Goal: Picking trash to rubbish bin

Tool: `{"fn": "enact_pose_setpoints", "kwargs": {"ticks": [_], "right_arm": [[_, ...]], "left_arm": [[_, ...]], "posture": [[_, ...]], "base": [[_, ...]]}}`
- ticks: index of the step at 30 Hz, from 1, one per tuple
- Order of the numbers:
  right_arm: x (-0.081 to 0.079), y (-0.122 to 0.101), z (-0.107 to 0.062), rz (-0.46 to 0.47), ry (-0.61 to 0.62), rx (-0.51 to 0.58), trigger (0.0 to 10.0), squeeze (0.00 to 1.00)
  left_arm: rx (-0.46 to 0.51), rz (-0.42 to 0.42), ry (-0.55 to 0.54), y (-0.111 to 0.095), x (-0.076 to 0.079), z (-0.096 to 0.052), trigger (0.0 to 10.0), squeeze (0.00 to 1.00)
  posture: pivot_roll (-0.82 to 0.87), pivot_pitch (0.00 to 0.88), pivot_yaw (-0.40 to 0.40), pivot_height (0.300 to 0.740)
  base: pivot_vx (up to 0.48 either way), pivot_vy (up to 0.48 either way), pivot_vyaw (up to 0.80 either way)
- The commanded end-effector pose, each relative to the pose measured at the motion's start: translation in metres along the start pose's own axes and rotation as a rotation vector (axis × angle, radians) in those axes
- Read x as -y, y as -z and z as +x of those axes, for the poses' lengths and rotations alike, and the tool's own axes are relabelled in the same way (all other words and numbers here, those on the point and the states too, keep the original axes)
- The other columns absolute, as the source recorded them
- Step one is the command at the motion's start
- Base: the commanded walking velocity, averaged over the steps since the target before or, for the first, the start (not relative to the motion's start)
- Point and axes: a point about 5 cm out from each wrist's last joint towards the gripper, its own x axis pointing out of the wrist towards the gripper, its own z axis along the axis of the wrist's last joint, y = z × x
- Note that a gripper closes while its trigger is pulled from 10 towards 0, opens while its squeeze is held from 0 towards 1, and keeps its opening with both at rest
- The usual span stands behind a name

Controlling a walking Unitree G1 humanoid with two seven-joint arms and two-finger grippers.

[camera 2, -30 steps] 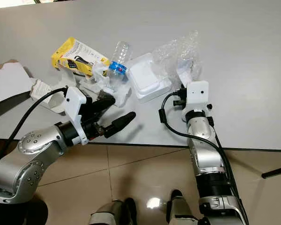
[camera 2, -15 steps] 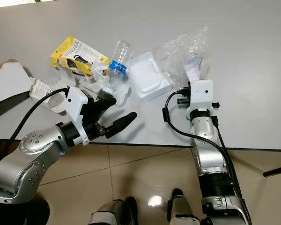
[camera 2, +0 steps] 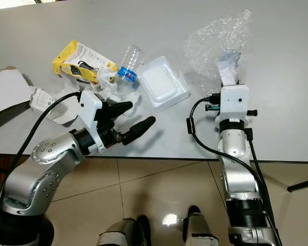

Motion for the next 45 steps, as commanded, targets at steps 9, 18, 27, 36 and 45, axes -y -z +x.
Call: {"fn": "enact_pose_setpoints", "kwargs": {"ticks": [9, 18, 27, 36, 45], "right_arm": [[0.004, -0.017, -0.011, -0.005, 0.029, 0.063, 0.0, 0.0], [-0.001, -0.026, -0.035, -0.012, 0.024, 0.076, 0.0, 0.0], [0.005, -0.021, -0.052, -0.02, 0.045, 0.017, 10.0, 0.0], [0.012, -0.027, -0.055, -0.025, 0.05, 0.004, 10.0, 0.0], [0.005, -0.02, -0.063, 0.01, -0.051, -0.063, 10.0, 0.0]], "left_arm": [[0.016, 0.004, -0.018, 0.007, 0.001, 0.009, 10.0, 0.0], [0.062, 0.029, -0.146, 0.011, -0.006, 0.017, 10.0, 0.0], [0.044, -0.004, -0.231, 0.025, -0.009, 0.015, 10.0, 0.0], [0.067, -0.019, -0.341, 0.027, -0.019, 0.019, 10.0, 0.0], [0.048, -0.004, -0.464, 0.041, -0.031, 0.014, 10.0, 0.0]], "posture": [[0.0, 0.174, 0.12, 0.74], [-0.04, 0.137, 0.1, 0.74], [-0.06, 0.109, 0.091, 0.74], [-0.08, 0.095, 0.075, 0.74], [-0.1, 0.081, 0.063, 0.74]], "base": [[0.0, 0.0, 0.0], [0.0, 0.0, 0.0], [0.0, 0.0, 0.0], [0.0, 0.0, 0.0], [0.0, 0.0, 0.0]]}}
